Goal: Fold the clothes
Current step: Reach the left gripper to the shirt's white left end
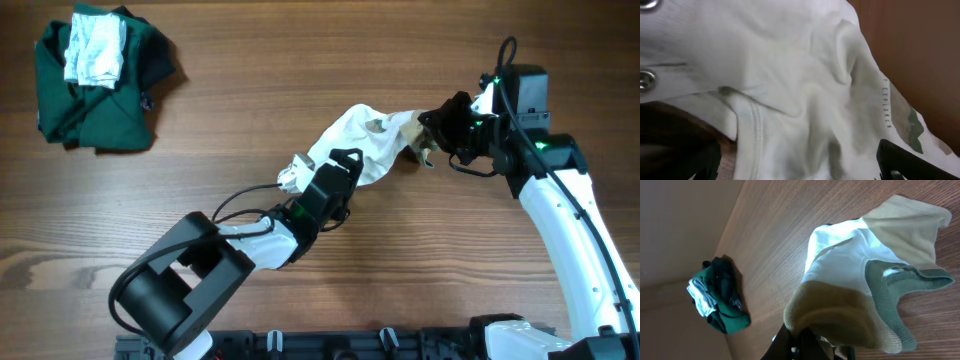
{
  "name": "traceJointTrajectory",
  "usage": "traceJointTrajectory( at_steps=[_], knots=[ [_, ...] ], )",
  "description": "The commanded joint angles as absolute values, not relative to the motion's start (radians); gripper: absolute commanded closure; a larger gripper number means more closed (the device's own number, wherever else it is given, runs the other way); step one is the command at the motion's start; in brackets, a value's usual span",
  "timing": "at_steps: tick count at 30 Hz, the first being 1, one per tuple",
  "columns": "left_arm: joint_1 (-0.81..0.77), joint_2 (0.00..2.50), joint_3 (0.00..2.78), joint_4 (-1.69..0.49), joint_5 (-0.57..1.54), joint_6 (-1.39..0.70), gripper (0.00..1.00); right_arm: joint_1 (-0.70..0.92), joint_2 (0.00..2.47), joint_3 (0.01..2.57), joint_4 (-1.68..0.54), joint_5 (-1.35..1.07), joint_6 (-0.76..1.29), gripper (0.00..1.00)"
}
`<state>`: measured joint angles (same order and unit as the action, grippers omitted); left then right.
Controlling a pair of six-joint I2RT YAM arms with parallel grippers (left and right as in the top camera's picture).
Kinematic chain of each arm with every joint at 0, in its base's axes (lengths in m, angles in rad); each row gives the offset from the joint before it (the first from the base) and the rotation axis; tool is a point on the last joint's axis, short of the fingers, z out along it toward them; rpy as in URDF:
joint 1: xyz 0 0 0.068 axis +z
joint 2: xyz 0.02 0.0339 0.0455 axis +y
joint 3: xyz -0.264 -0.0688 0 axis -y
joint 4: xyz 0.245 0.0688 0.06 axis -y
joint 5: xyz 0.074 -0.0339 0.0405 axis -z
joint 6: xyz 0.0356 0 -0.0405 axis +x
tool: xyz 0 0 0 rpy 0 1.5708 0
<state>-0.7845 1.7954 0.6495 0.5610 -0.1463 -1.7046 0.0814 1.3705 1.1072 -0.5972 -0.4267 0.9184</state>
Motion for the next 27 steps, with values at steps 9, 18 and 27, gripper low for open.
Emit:
traceJointTrajectory(
  at_steps=[9,18,27],
  knots=[
    [-0.787,1.846,0.669,0.573,-0.197,-1.706,0.37,0.079,1.364,1.107,-0.596,-0.446,0.916,0.94],
    [-0.787,1.846,0.669,0.573,-0.211,-1.706,0.83,0.079,1.364,1.107,-0.595,-0.446,0.919,0.94],
    [-0.787,1.846,0.669,0.599,-0.21,-1.619,0.96,0.079,1.364,1.107,-0.595,-0.446,0.919,0.94]
  ],
)
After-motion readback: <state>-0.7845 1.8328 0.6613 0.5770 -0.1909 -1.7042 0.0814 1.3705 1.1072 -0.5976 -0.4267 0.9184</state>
